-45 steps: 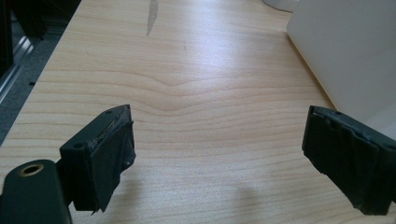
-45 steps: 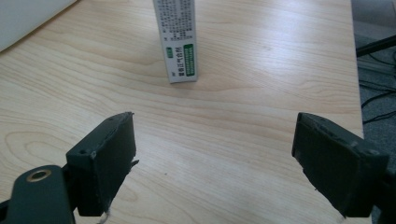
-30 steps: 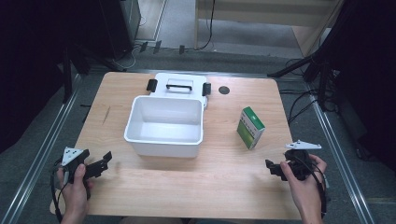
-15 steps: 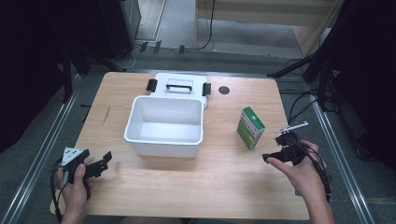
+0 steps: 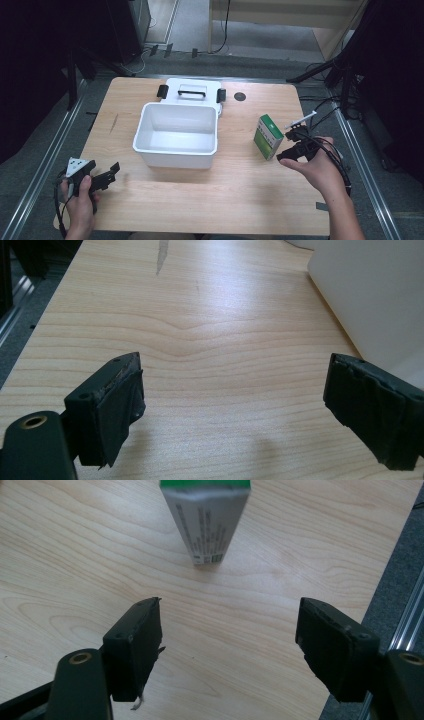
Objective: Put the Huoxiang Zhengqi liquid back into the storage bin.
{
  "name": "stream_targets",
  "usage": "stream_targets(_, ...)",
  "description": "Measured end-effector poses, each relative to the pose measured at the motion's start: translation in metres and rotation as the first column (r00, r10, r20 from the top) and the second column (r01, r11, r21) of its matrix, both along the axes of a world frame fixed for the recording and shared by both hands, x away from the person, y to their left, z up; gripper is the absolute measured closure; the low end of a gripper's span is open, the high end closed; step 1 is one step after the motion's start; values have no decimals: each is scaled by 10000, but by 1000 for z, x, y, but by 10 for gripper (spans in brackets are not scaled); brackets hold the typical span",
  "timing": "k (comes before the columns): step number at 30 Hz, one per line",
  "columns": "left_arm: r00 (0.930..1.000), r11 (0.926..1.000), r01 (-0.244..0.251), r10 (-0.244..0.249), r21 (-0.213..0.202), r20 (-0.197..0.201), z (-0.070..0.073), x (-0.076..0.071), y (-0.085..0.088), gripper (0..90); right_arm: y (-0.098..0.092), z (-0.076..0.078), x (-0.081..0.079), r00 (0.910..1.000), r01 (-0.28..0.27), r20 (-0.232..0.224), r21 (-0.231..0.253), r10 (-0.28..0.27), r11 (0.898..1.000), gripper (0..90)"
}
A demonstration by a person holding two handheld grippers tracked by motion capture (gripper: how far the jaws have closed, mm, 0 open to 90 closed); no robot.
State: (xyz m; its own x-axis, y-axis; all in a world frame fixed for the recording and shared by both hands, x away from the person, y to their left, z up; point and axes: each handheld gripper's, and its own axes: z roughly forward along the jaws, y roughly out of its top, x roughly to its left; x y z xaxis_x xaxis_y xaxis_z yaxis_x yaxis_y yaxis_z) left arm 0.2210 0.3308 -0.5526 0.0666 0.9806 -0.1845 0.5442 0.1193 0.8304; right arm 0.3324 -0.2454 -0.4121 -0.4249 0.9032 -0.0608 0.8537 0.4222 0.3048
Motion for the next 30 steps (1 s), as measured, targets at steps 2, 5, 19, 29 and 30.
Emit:
stream_targets(2, 10000, 10000, 6, -6, 7, -1, 0, 0, 0, 101, 2, 1, 2, 10000, -61, -68, -9, 61, 10000, 282)
stream_targets(5, 10000, 10000, 12, -12, 26, 3, 0, 0, 0, 102, 10, 4, 7, 9993, -321, -207, -156, 318, 9994, 274)
stream_targets(19, 10000, 10000, -9, 9, 5, 15, 0, 0, -1, 102, 30, 10, 30, 9955, -729, -656, -620, 688, 9954, 249)
stream_targets(29, 10000, 10000, -25, 25, 30, 3, 0, 0, -1, 102, 41, 16, 47, 9920, -863, -999, -866, 776, 9925, 252)
stream_targets(30, 10000, 10000, -26, 26, 31, 7, 0, 0, -1, 102, 42, 16, 49, 9909, -871, -1102, -830, 777, 9927, 262)
